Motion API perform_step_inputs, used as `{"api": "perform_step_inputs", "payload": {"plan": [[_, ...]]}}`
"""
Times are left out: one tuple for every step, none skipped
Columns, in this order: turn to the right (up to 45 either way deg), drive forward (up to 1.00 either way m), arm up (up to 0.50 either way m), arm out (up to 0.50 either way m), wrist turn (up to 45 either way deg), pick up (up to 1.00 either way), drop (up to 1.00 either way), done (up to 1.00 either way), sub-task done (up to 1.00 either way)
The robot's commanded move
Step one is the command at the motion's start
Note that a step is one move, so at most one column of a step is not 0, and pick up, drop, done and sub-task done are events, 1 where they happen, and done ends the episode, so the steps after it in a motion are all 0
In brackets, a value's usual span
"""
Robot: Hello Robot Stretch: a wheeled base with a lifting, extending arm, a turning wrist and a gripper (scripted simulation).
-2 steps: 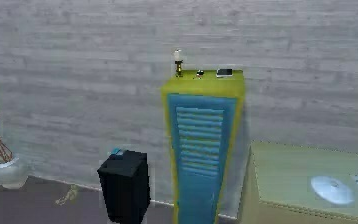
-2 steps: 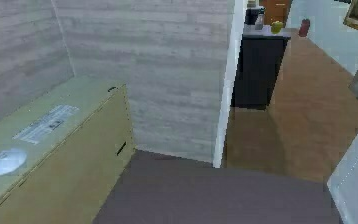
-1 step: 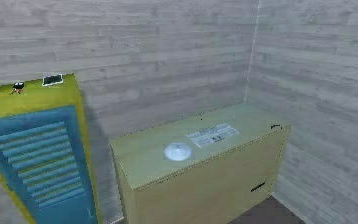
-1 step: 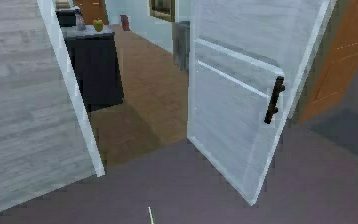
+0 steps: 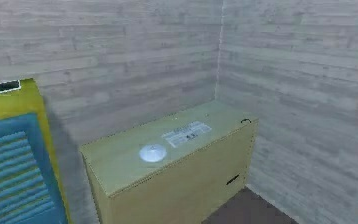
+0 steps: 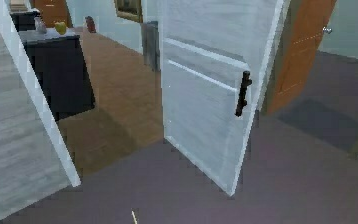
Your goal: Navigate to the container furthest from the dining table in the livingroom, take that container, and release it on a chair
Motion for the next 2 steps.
{"api": "perform_step_inputs", "payload": {"plan": [[0.0,0.35,0.00,0.00,0.0,0.00,0.00,0.00,0.00],[-45.0,0.00,0.00,0.00,0.0,0.00,0.00,0.00,0.00]]}}
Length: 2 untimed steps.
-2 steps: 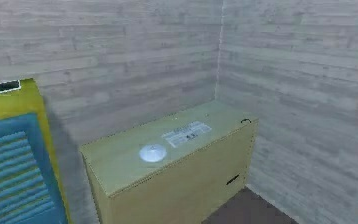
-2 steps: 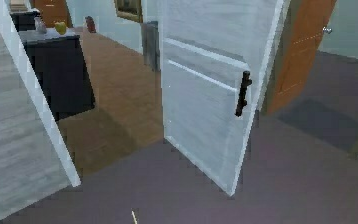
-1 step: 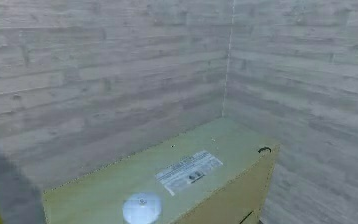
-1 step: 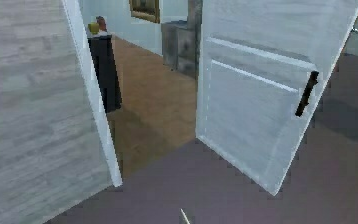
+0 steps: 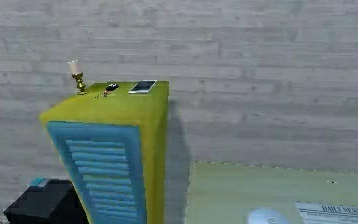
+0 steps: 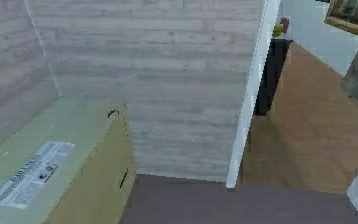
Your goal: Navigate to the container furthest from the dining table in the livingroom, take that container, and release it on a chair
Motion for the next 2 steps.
{"api": "perform_step_inputs", "payload": {"plan": [[-45.0,0.00,0.00,0.00,0.0,0.00,0.00,0.00,0.00],[-12.0,0.00,0.00,0.00,0.0,0.00,0.00,0.00,0.00]]}}
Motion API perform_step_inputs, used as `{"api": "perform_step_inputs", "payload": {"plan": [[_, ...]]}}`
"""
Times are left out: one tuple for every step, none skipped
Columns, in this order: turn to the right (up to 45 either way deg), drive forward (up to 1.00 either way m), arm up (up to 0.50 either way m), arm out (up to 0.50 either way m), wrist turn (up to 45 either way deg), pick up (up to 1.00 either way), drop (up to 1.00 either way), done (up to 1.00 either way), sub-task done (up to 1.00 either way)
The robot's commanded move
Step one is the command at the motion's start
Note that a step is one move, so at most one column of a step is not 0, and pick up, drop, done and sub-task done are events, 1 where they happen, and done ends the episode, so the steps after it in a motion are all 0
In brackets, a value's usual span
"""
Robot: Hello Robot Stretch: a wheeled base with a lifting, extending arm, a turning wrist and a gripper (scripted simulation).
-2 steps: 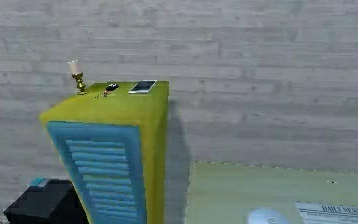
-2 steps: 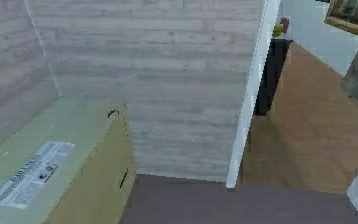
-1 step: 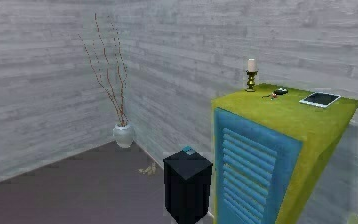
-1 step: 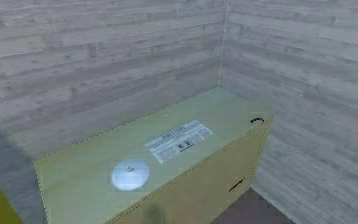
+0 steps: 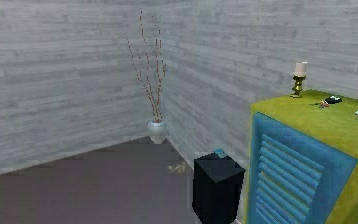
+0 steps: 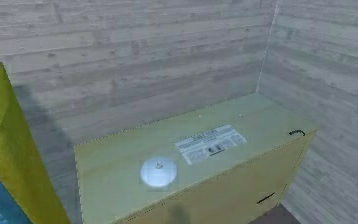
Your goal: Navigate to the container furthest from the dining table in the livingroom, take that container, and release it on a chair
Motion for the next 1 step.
{"api": "perform_step_inputs", "payload": {"plan": [[0.0,0.00,0.50,0.00,0.0,0.00,0.00,0.00,0.00]]}}
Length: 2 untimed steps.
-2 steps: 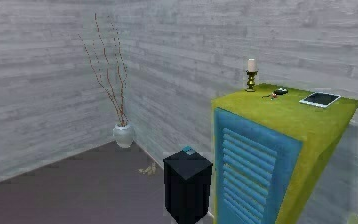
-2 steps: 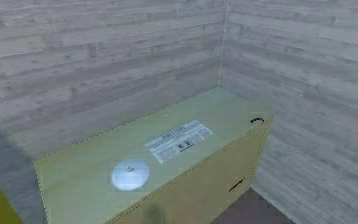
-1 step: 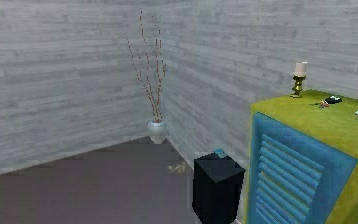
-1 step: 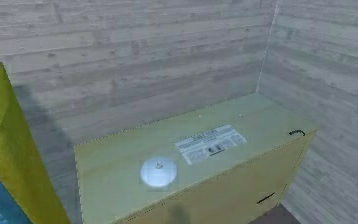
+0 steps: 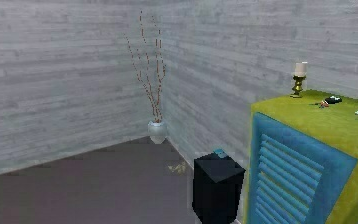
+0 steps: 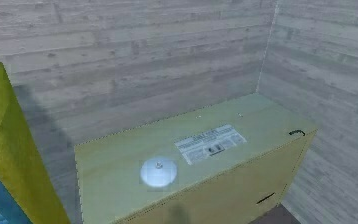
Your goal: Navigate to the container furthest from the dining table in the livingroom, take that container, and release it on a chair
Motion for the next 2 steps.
{"api": "perform_step_inputs", "payload": {"plan": [[0.0,0.00,0.36,0.00,0.0,0.00,0.00,0.00,0.00],[0.0,0.00,0.00,0.20,0.0,0.00,0.00,0.00,0.00]]}}
